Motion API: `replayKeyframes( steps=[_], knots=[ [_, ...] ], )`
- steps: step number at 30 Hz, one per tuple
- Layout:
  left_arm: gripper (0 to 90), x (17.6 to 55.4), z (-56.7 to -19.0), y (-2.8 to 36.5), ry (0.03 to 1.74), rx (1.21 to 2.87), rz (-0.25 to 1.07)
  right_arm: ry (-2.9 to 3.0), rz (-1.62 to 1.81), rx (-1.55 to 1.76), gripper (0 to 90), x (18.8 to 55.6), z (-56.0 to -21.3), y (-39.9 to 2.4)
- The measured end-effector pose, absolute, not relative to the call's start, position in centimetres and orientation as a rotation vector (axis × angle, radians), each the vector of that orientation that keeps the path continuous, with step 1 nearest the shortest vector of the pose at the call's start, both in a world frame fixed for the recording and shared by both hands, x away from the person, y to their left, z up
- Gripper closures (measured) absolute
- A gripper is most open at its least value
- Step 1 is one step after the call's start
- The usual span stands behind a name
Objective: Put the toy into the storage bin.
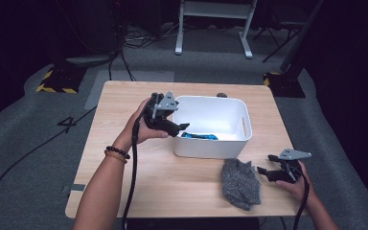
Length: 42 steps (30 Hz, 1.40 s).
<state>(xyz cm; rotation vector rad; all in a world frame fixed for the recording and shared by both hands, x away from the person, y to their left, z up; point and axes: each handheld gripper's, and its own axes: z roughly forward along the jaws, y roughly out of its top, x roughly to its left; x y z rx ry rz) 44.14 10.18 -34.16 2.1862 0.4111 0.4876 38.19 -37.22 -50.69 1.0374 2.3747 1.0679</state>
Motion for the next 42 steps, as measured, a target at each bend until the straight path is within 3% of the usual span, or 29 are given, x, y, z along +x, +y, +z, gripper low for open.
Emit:
replayKeyframes(
  steps=[24, 42],
  knots=[
    [16.0, 42.6, -36.1, 14.0, 0.480, 2.201, 0.528, 2.375, 1.068, 1.040, 21.8, 38.2, -50.7, -37.2],
    [16.4, 41.0, -39.8, 15.9, 0.545, 2.276, 0.561, 2.375, 1.068, 1.040, 21.9, 38.2, -50.7, -37.2]
  ],
)
